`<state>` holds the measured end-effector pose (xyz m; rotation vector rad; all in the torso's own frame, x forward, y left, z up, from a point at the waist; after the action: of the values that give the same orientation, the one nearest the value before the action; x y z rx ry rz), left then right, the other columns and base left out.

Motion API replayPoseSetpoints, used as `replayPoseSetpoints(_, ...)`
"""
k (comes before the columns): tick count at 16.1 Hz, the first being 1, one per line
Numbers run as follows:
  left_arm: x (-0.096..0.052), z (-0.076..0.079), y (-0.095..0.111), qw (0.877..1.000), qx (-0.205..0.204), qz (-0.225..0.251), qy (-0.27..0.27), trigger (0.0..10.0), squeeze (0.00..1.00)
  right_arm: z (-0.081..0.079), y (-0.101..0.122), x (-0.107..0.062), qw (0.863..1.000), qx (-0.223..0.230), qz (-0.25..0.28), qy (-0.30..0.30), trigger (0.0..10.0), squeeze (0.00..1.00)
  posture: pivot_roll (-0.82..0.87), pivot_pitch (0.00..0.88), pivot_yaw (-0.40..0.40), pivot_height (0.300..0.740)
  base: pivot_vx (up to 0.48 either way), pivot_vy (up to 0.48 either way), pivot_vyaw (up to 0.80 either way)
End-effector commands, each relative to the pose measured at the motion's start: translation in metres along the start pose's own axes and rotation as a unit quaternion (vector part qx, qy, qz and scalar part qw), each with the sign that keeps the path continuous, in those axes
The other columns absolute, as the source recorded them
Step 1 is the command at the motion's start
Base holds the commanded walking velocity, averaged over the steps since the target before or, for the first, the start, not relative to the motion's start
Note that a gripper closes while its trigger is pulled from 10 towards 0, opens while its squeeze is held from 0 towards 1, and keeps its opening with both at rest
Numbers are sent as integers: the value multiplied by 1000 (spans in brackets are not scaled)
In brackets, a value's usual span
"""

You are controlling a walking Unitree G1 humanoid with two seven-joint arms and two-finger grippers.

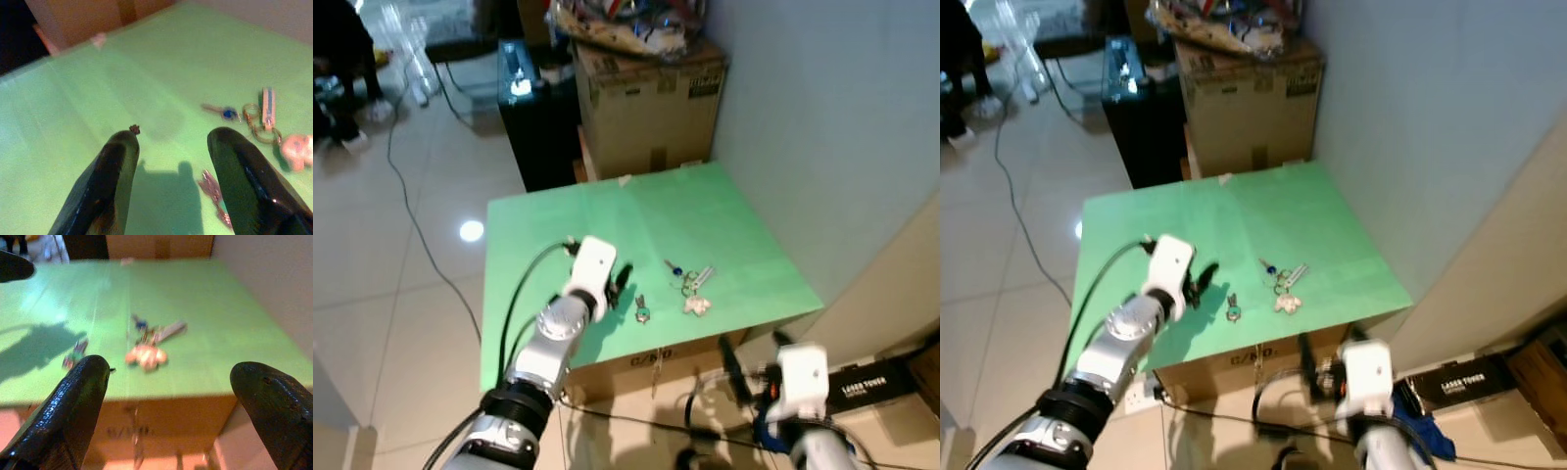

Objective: Hang keys on a hook

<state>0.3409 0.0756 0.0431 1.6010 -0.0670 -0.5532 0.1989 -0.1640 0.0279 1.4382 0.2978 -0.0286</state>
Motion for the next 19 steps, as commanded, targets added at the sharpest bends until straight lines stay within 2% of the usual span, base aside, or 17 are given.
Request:
replayPoseSetpoints(1, 2, -2, -3, 1000, -22, -15, 8, 10000, 0, -4, 5, -4, 1000, 3, 3, 8, 10000, 0, -156, 191, 56, 740, 0, 0, 0)
replayPoseSetpoints(3, 5, -2, -4, 998, -62, -25, 15, 10000, 0, -4, 4, -13, 1000, 2, -4, 11, 10000, 0, -171, 197, 55, 740, 0, 0, 0)
replayPoseSetpoints(4, 5, -2, -4, 998, -62, -25, 15, 10000, 0, -4, 4, -13, 1000, 2, -4, 11, 10000, 0, -171, 197, 55, 740, 0, 0, 0)
replayPoseSetpoints(5, 6, 0, -3, 996, -89, -25, 14, 10000, 0, -2, 2, -19, 1000, -1, -13, 8, 10000, 0, -178, 190, 57, 740, 0, 0, 0)
replayPoseSetpoints(6, 2, 3, -4, 995, -97, -26, 10, 10000, 0, 1, 1, -23, 1000, -2, -18, 5, 10000, 0, -193, 186, 60, 740, 0, 0, 0)
replayPoseSetpoints(9, -23, 18, -13, 998, -52, -17, -12, 10000, 0, 2, 5, -20, 1000, -3, -17, -1, 10000, 0, -192, 175, 59, 740, 0, 0, 0)
replayPoseSetpoints(10, -28, 20, -17, 999, -36, -18, -19, 10000, 0, 2, 5, -18, 1000, 1, -17, 0, 10000, 0, -182, 173, 58, 740, 0, 0, 0)
replayPoseSetpoints(12, -32, 22, -25, 999, -29, -28, -17, 10000, 0, 2, 10, -15, 1000, 10, -4, 0, 10000, 0, -173, 179, 57, 740, 0, 0, 0)
replayPoseSetpoints(15, -37, 40, -36, 997, -47, -53, -33, 10000, 0, 0, 19, -16, 1000, 8, 4, 7, 10000, 0, -190, 199, 50, 740, 0, 0, 0)
replayPoseSetpoints(16, -39, 53, -41, 995, -59, -68, -52, 10000, 0, -3, 19, -20, 1000, 3, 1, 15, 10000, 0, -210, 210, 49, 740, 0, 0, 0)
replayPoseSetpoints(18, -41, 66, -44, 992, -62, -77, -75, 10000, 0, -2, 20, -24, 1000, 2, 0, 14, 10000, 0, -229, 221, 50, 740, 0, 0, 0)
replayPoseSetpoints(19, -41, 68, -44, 992, -63, -77, -78, 10000, 0, -2, 21, -24, 1000, 2, 0, 14, 10000, 0, -229, 221, 50, 740, 0, 0, 0)
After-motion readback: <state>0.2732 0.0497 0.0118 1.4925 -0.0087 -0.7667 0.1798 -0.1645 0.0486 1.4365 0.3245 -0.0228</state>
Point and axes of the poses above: a point about 5 cm out from each wrist's last joint towards the gripper, its own x axis pointing out of the wrist towards the gripper, its own y axis along the axis of the wrist's last joint, z = x × y, the point moved 3 cm from there along x, pointing out of the wrist towards the gripper, and after that the axes turned 4 degrees about -x, right-handed, at the moved point
